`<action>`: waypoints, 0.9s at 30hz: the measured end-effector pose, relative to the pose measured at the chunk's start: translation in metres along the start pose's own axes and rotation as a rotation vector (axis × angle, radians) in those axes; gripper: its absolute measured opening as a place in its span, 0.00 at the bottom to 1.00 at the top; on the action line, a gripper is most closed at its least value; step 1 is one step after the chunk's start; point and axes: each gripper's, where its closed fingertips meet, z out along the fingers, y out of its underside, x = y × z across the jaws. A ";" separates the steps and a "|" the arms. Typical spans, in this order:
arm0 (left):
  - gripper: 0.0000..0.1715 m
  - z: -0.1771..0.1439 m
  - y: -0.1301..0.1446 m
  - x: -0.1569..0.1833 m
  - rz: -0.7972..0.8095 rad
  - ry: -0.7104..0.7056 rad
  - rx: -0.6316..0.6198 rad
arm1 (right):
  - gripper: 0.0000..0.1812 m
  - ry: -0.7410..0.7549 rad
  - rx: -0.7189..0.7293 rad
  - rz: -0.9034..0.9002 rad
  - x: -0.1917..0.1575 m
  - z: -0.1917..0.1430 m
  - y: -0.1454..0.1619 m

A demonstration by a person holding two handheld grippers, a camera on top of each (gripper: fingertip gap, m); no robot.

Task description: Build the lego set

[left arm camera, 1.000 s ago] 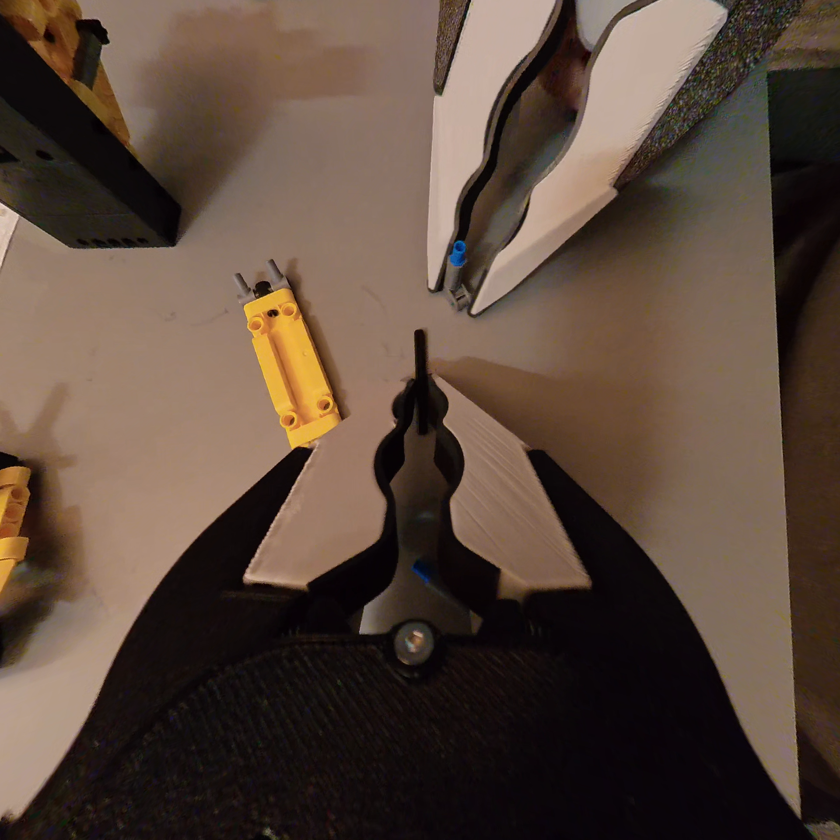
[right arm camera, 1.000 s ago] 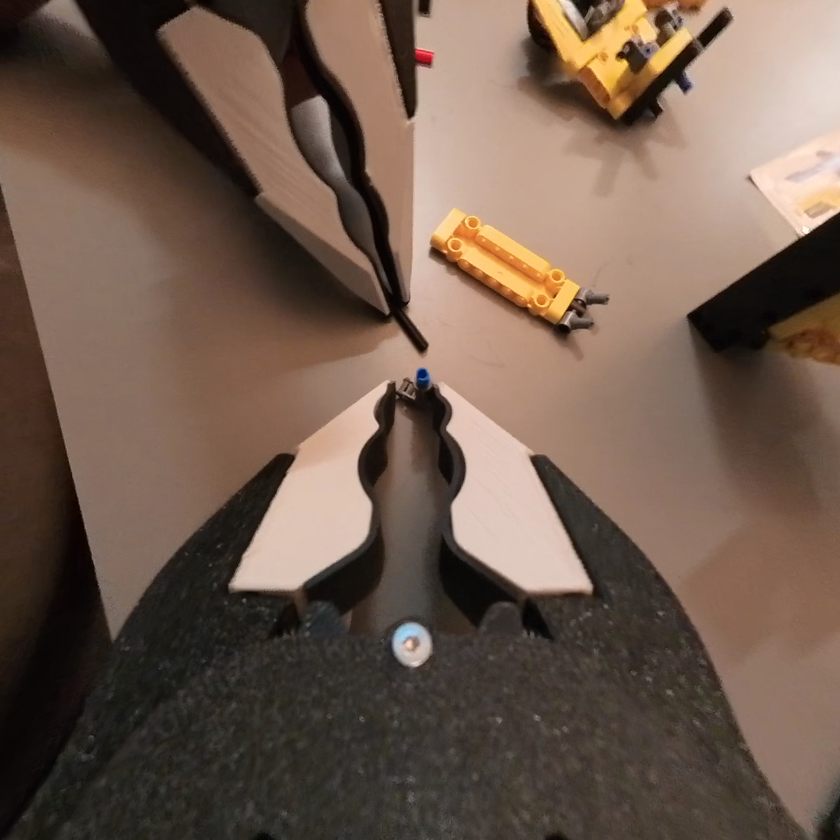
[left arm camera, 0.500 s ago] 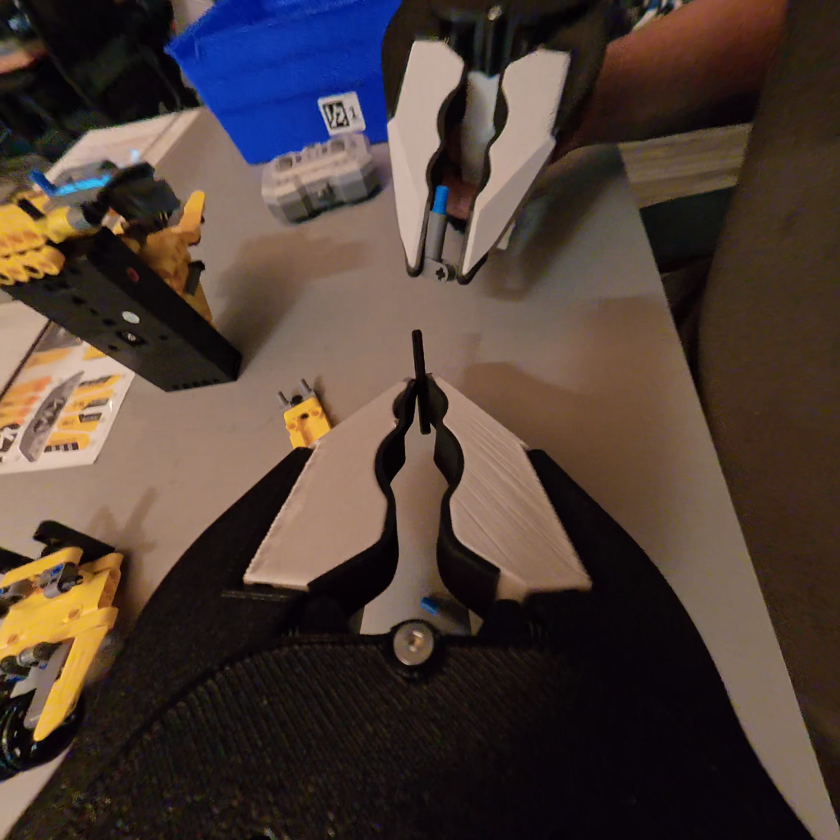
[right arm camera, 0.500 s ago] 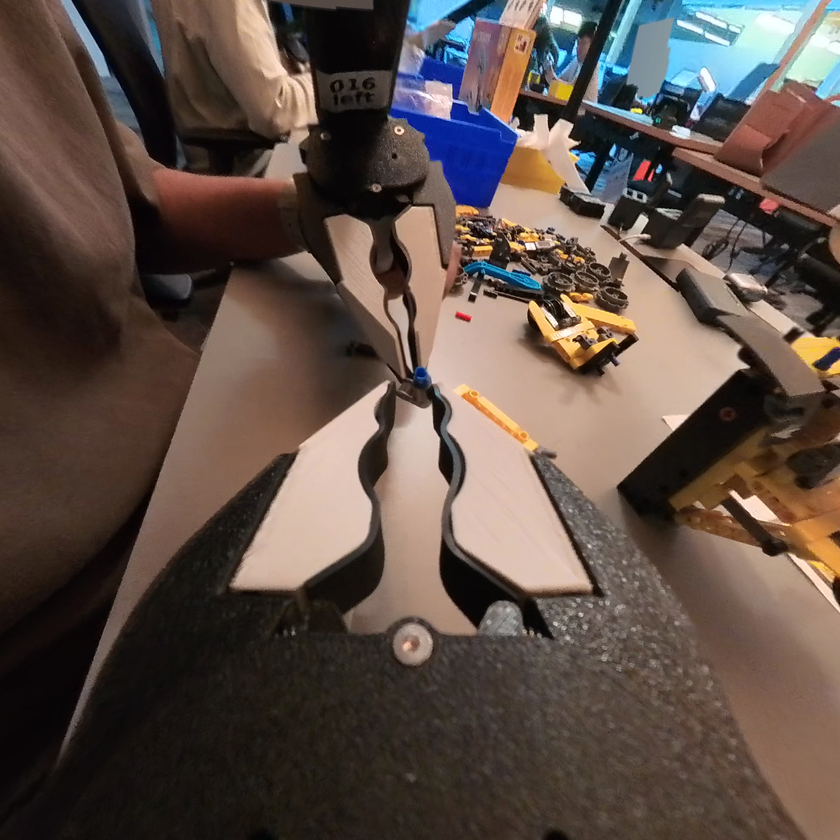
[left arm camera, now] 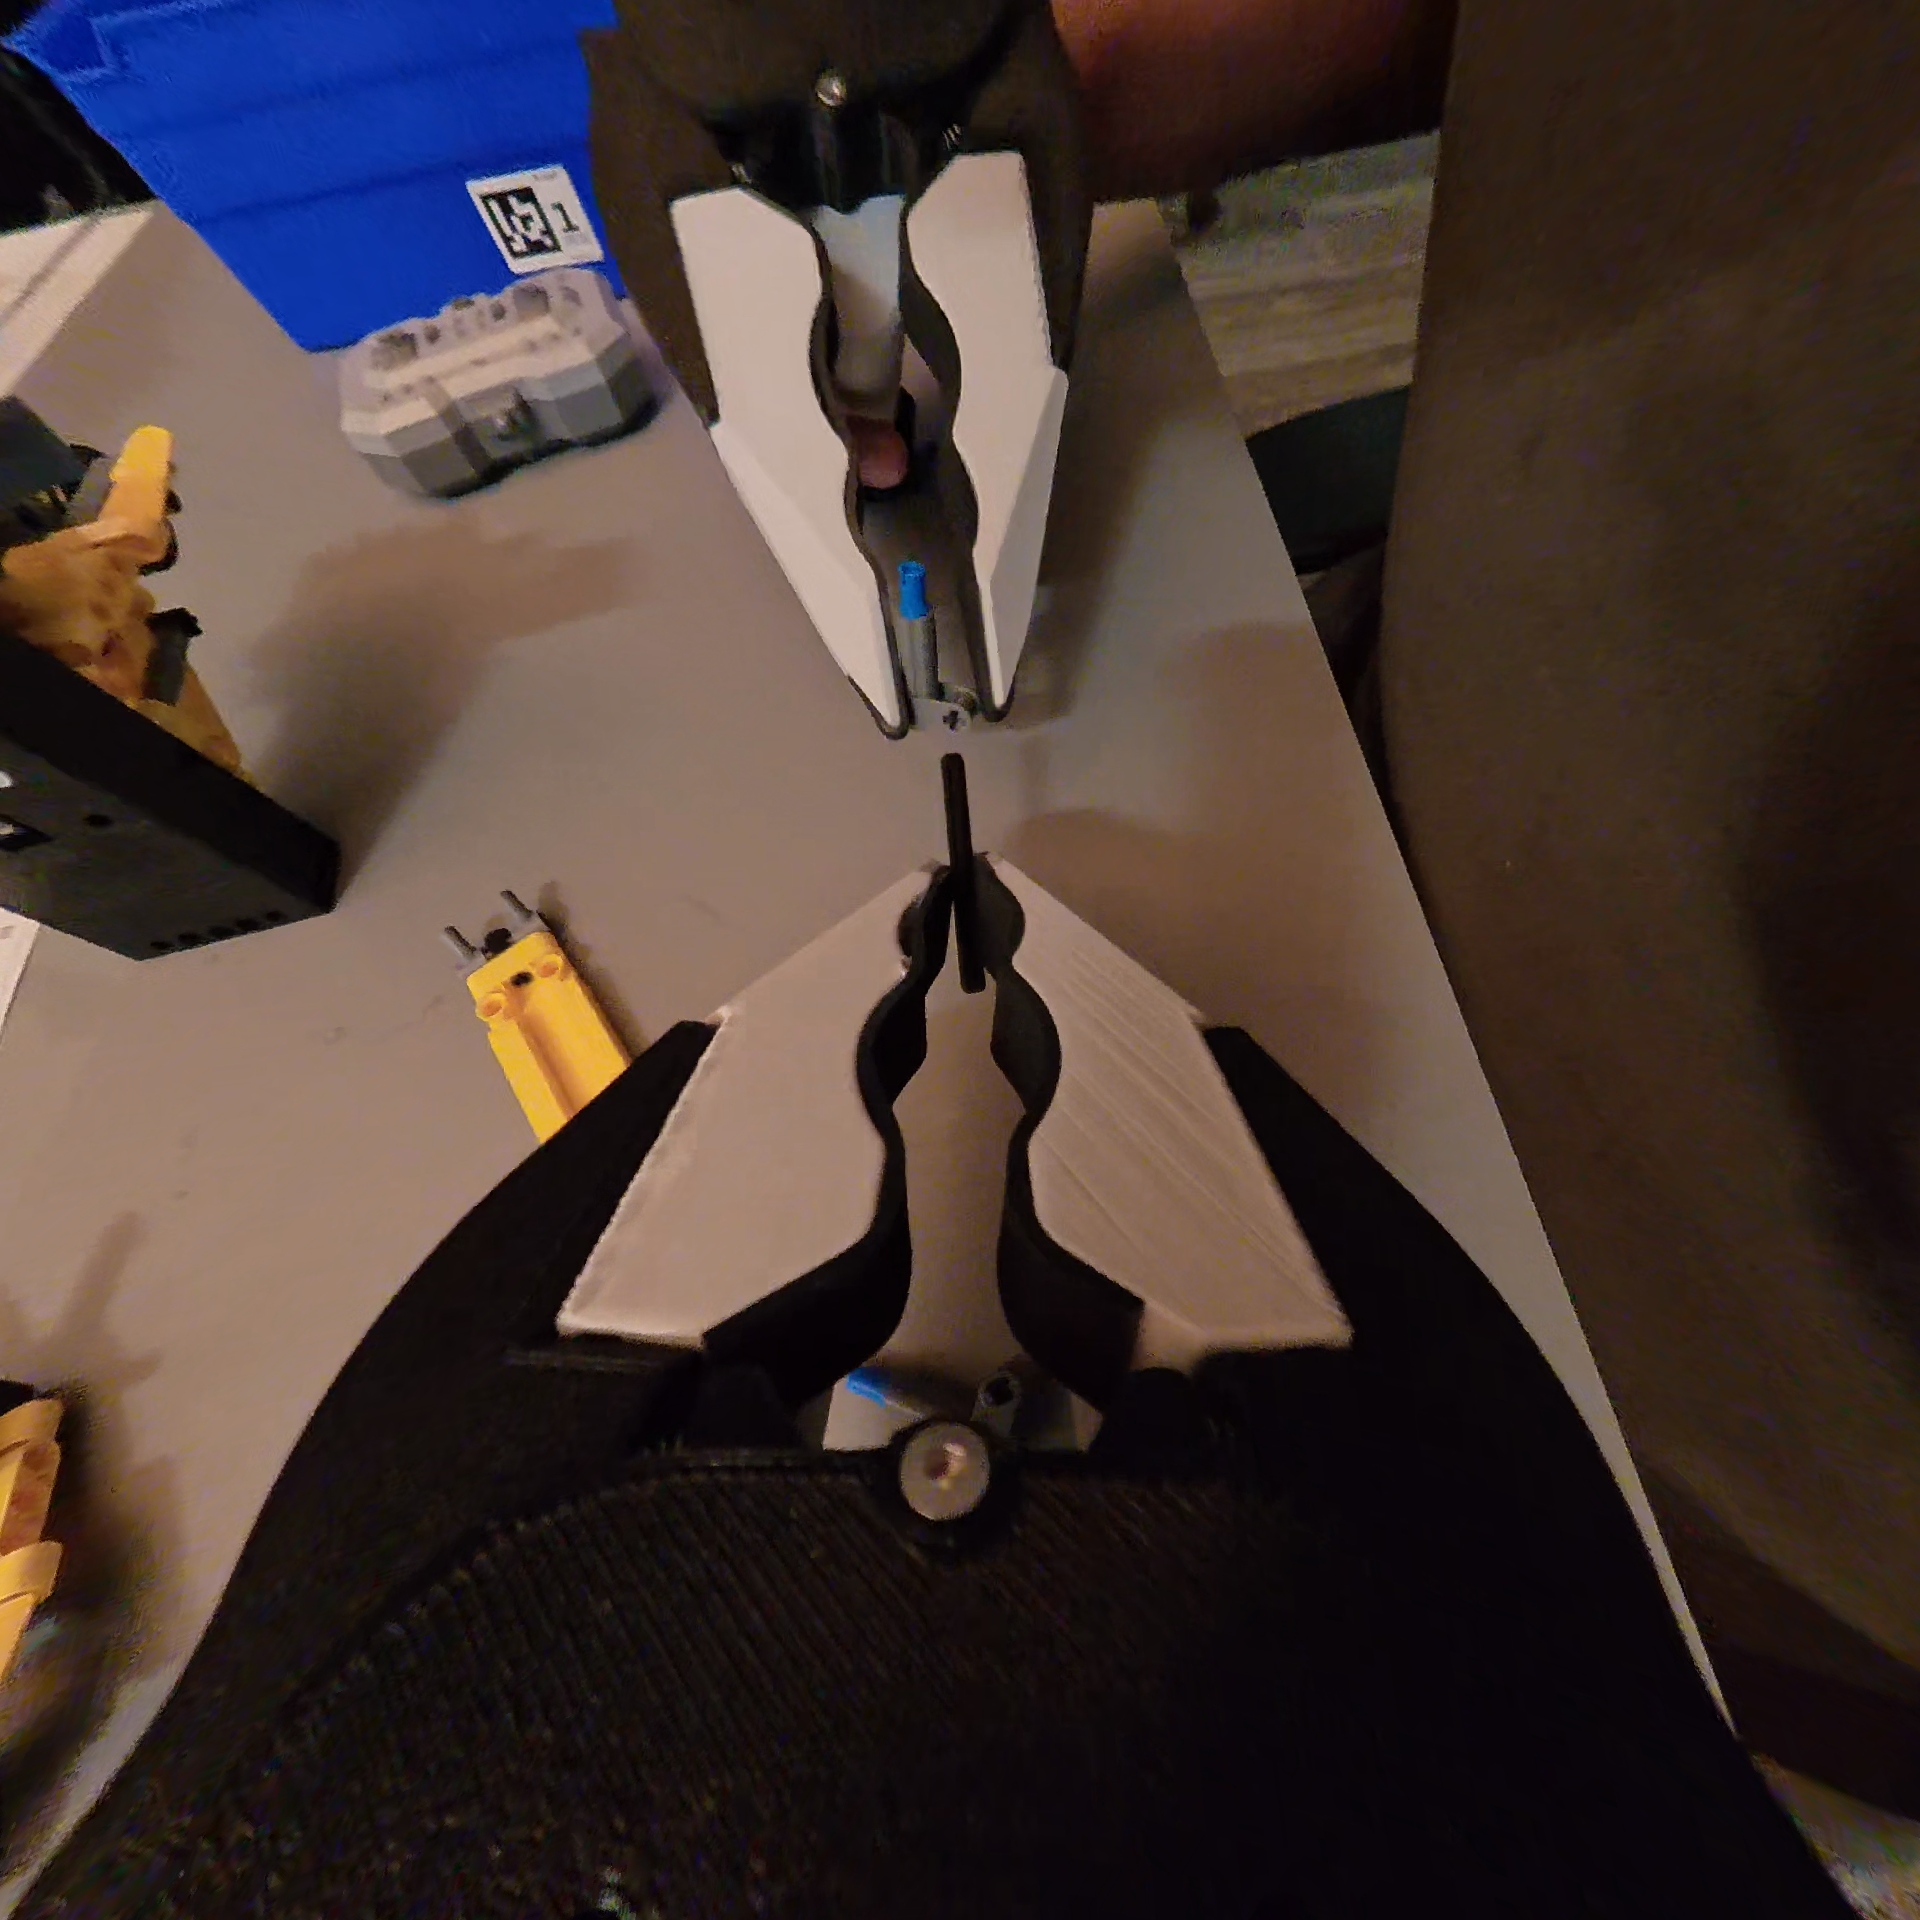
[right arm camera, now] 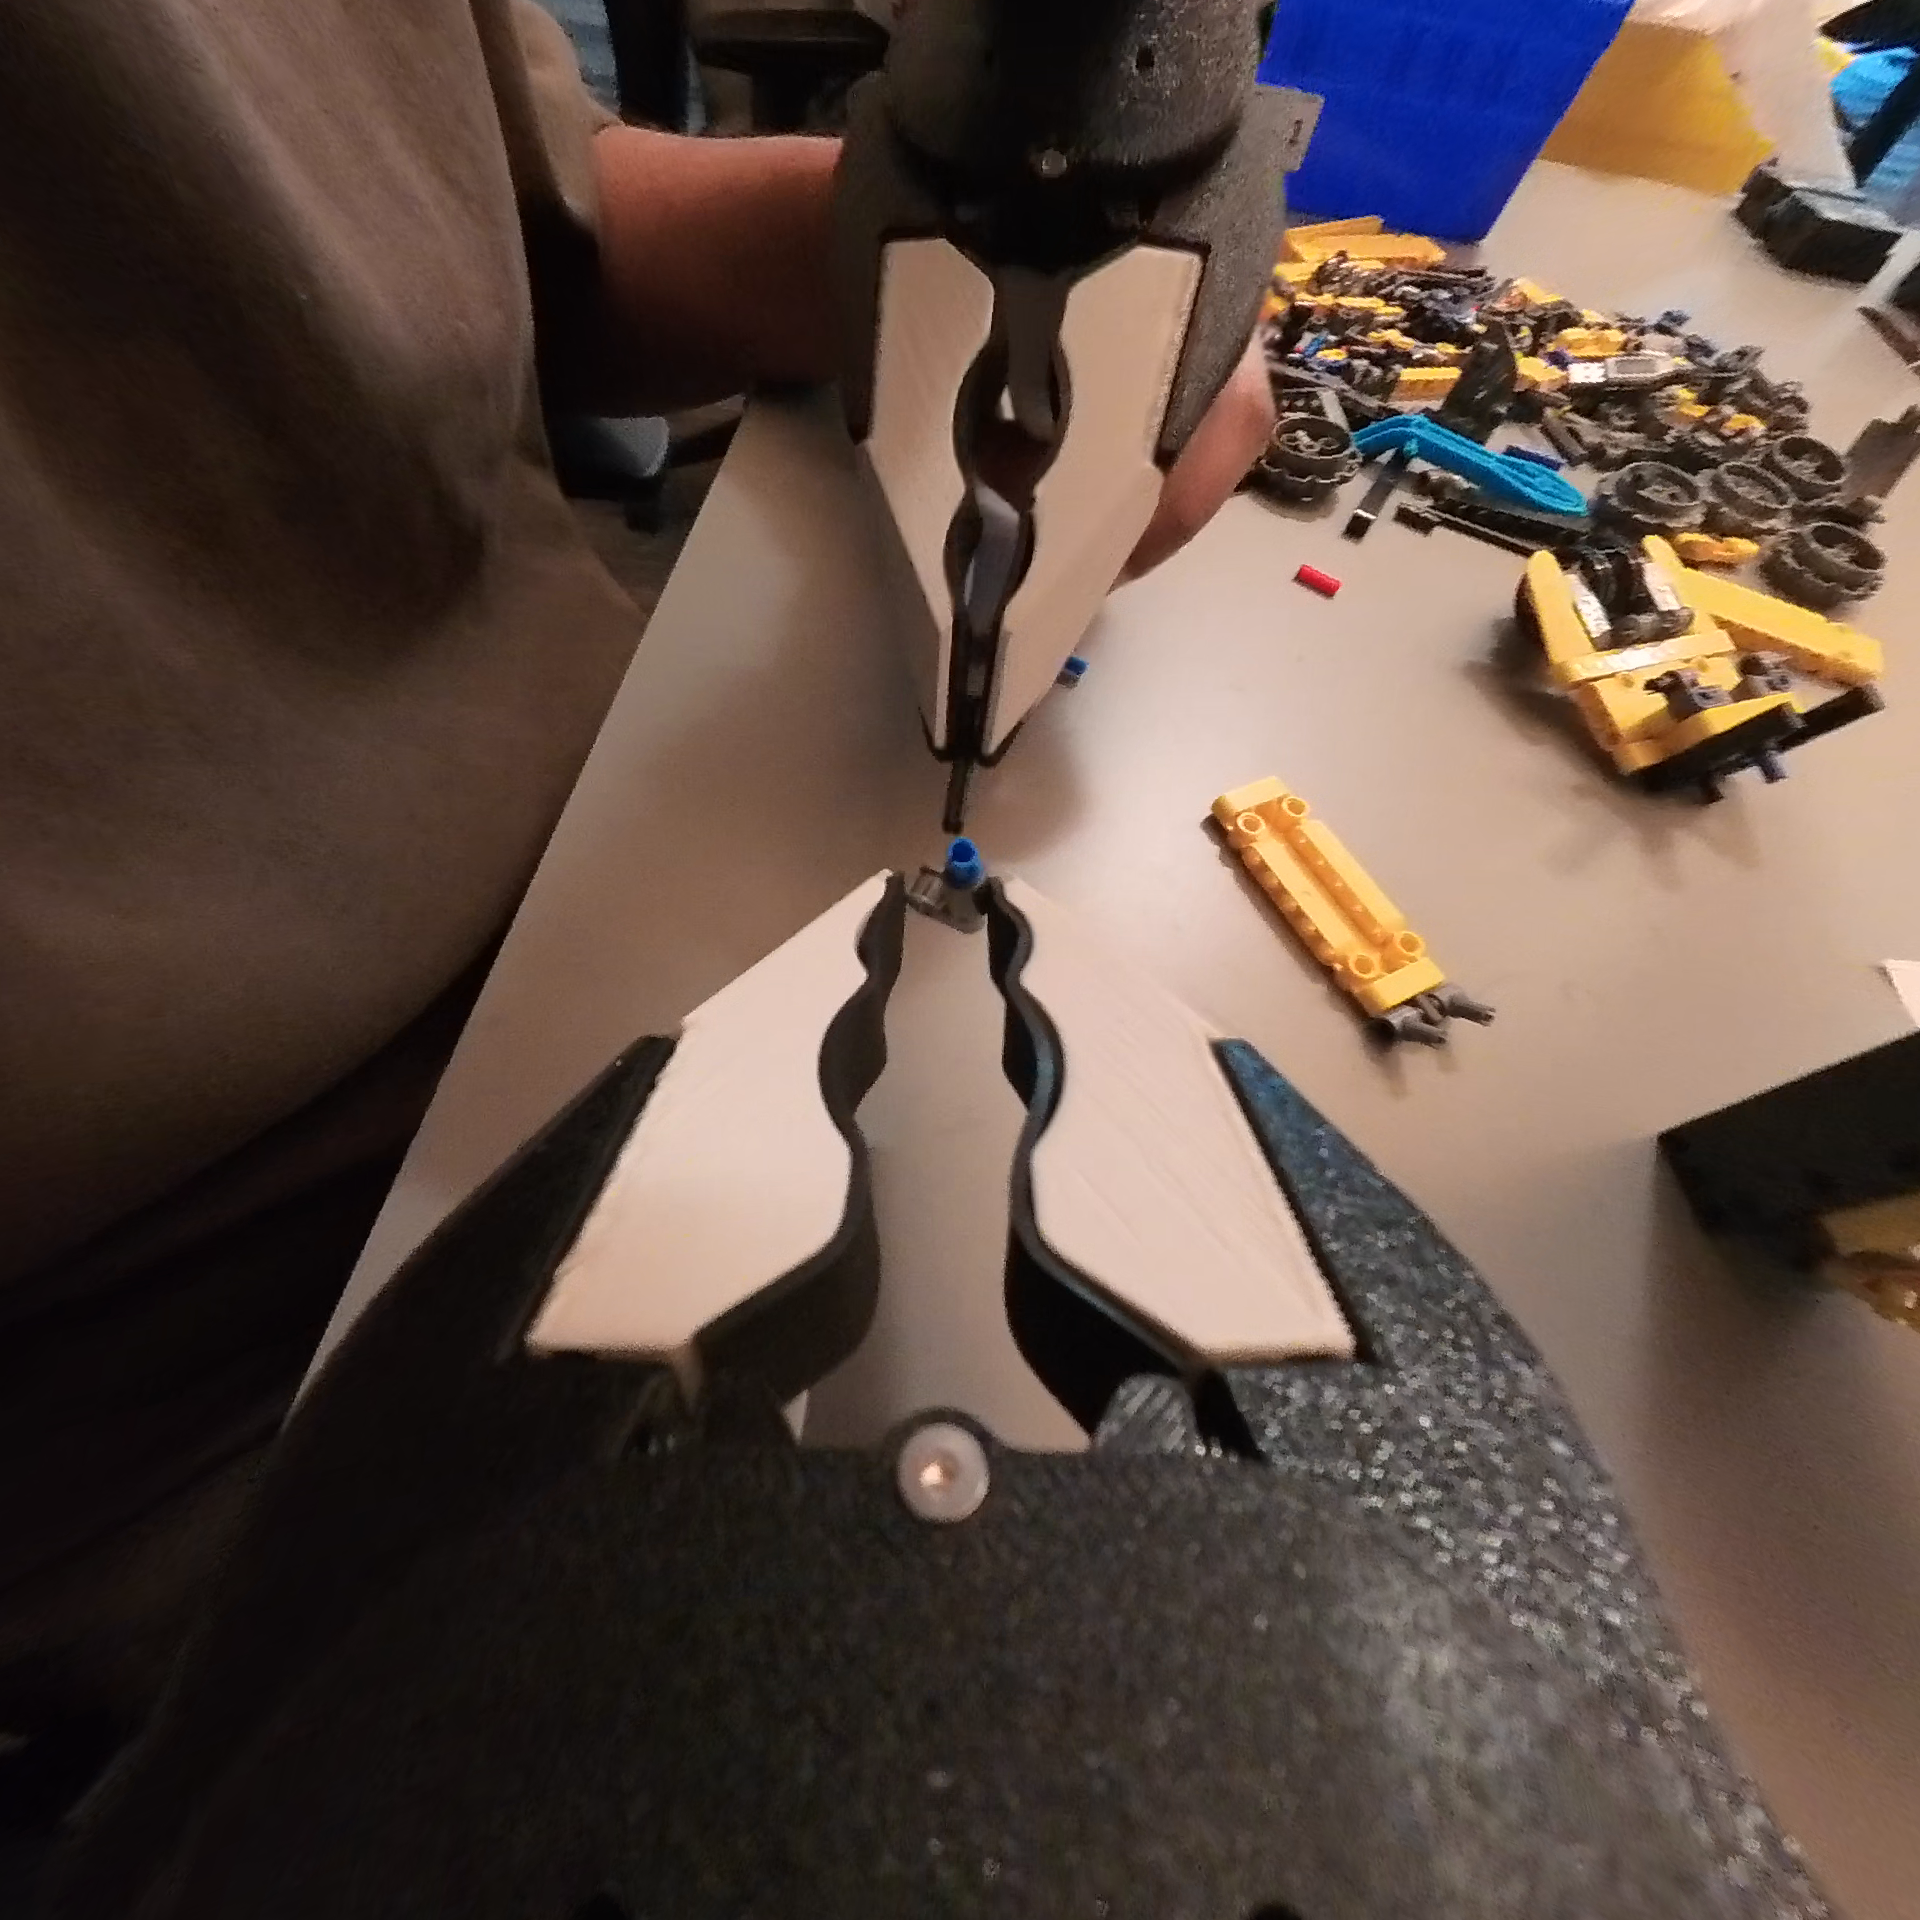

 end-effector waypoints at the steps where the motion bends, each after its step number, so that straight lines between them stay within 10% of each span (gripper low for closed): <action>1: 0.00 0.001 0.002 0.001 0.000 0.005 -0.010 | 0.08 -0.011 -0.002 -0.002 -0.001 0.001 0.000; 27: 0.00 0.013 0.005 -0.003 0.301 -0.184 -0.103 | 0.08 -0.222 -0.038 0.196 0.001 0.006 0.006</action>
